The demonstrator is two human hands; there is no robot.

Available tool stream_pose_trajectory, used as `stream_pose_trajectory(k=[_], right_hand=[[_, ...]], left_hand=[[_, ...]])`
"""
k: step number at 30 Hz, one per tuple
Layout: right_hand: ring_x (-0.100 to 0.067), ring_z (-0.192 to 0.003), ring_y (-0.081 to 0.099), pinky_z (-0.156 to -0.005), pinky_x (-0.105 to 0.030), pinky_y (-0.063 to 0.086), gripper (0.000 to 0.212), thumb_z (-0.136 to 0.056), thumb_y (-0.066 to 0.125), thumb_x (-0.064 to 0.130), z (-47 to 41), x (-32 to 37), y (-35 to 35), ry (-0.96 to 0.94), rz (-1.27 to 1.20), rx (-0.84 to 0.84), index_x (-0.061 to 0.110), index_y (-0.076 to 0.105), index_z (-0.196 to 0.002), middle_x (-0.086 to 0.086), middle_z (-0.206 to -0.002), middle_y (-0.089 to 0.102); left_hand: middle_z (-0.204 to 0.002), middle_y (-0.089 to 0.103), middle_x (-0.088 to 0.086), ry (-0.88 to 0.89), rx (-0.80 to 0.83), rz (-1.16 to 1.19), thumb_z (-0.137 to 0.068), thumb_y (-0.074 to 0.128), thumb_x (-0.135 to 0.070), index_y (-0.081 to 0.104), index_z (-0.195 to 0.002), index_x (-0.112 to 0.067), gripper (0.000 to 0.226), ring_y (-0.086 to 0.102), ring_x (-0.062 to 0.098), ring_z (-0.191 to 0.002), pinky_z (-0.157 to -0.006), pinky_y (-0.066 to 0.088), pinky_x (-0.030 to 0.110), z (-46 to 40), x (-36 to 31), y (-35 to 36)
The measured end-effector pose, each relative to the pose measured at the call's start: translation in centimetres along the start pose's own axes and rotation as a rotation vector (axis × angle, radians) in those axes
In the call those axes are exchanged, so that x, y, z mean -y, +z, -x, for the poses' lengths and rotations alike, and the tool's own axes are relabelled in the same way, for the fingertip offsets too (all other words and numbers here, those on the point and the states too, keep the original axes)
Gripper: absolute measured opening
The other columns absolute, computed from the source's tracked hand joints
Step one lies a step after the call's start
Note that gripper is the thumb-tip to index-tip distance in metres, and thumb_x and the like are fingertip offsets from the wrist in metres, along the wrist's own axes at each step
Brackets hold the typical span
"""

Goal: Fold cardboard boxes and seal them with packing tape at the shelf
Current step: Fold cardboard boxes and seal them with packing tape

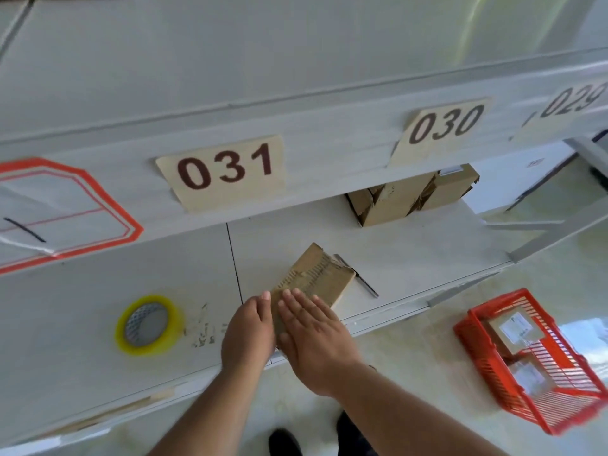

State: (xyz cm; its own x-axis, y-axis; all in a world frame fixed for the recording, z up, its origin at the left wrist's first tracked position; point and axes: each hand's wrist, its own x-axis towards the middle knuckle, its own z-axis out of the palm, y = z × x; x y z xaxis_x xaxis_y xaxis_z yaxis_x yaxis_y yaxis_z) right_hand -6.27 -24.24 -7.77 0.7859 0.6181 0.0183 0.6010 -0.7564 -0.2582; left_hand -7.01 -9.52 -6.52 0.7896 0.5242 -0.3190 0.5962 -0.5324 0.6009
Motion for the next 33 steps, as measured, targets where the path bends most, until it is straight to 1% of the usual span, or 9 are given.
stream_pose_trajectory(k=[5,10,15,19,22,25,28,30,33], right_hand=[[-0.013,-0.157,-0.019,-0.127,-0.038,-0.013,0.082,-0.103,0.011,0.066,-3.1,-2.9,-2.0,0.192,0.038,0.187,0.014,-0.001,-0.166,-0.001,-0.172,-0.012],[-0.022,-0.159,-0.019,-0.13,-0.044,-0.005,0.094,-0.096,0.002,0.077,-6.1,-5.3,-3.1,0.358,0.057,0.266,0.014,-0.02,-0.162,-0.004,-0.171,-0.022],[-0.031,-0.15,0.031,-0.116,-0.048,0.036,0.102,-0.094,0.014,0.083,-7.5,-5.9,-3.9,0.468,-0.052,0.258,0.012,-0.006,-0.165,-0.011,-0.169,0.021],[-0.028,-0.115,0.061,-0.093,-0.042,0.052,0.075,-0.095,0.032,0.079,-7.6,-7.2,-4.6,0.557,-0.166,0.223,0.023,0.045,-0.143,-0.004,-0.13,0.063],[-0.023,-0.089,0.064,-0.076,-0.036,0.055,0.035,-0.099,0.045,0.063,-7.1,-7.9,-6.5,0.637,-0.411,0.189,0.033,0.064,-0.099,0.008,-0.091,0.068],[-0.021,-0.081,0.063,-0.062,-0.03,0.048,0.024,-0.101,0.049,0.051,-5.9,-6.1,-8.8,0.451,-0.265,-0.127,0.033,0.063,-0.093,0.011,-0.082,0.067],[-0.016,-0.105,0.07,-0.075,-0.028,0.058,0.021,-0.091,0.066,0.027,-4.1,-2.3,-8.3,0.087,-0.077,-0.465,0.024,0.077,-0.109,0.007,-0.112,0.077],[-0.019,-0.122,0.067,-0.095,-0.034,0.06,0.04,-0.079,0.073,0.015,-2.4,-0.3,-5.5,-0.049,-0.027,-0.378,0.014,0.077,-0.119,-0.002,-0.129,0.073],[-0.021,-0.137,0.057,-0.116,-0.038,0.044,0.049,-0.085,0.057,0.017,-0.6,1.1,-3.1,-0.06,0.011,-0.29,0.012,0.071,-0.132,-0.006,-0.144,0.064]], left_hand=[[-0.08,0.058,-0.004,0.03,-0.014,-0.041,-0.107,0.027,-0.057,0.062,-0.093,-0.024,0.049,0.055,0.025,-0.078,-0.07,0.042,0.035,-0.2,0.3,0.3],[-0.083,0.06,-0.002,0.033,-0.018,-0.058,-0.107,0.025,-0.057,0.062,-0.096,-0.024,0.05,0.057,0.026,-0.082,-0.073,0.044,0.036,-0.5,0.7,0.6],[-0.089,0.064,-0.001,0.006,0.017,-0.105,-0.106,0.02,-0.06,0.062,-0.101,-0.024,0.056,0.062,0.025,-0.086,-0.078,0.05,0.039,-0.6,0.6,0.5],[-0.097,0.062,0.006,-0.079,0.022,-0.195,-0.101,0.015,-0.07,0.059,-0.101,-0.021,0.066,0.061,0.027,-0.084,-0.07,0.043,0.036,-0.1,0.6,0.4],[-0.097,0.064,0.011,-0.102,0.033,-0.068,-0.104,0.024,-0.062,0.061,-0.101,-0.012,0.062,0.061,0.028,-0.086,-0.072,0.044,0.036,0.0,0.5,0.1],[-0.094,0.068,0.005,-0.112,0.029,0.163,-0.106,0.033,-0.055,0.062,-0.094,-0.024,0.045,0.066,0.026,-0.087,-0.081,0.052,0.039,0.1,0.5,0.1],[-0.106,0.072,0.001,-0.221,0.153,0.509,-0.098,0.041,-0.048,0.069,-0.093,-0.039,0.03,0.068,0.024,-0.097,-0.088,0.061,0.043,0.5,-0.1,0.8],[-0.114,0.071,0.001,-0.273,0.145,0.525,-0.106,0.043,-0.035,0.07,-0.093,-0.029,0.03,0.063,0.021,-0.102,-0.092,0.057,0.043,0.6,0.0,1.0],[-0.107,0.076,-0.004,-0.325,0.113,0.747,-0.109,0.039,-0.046,0.076,-0.091,-0.024,0.046,0.067,0.011,-0.106,-0.098,0.046,0.038,0.4,-1.2,-0.2]])
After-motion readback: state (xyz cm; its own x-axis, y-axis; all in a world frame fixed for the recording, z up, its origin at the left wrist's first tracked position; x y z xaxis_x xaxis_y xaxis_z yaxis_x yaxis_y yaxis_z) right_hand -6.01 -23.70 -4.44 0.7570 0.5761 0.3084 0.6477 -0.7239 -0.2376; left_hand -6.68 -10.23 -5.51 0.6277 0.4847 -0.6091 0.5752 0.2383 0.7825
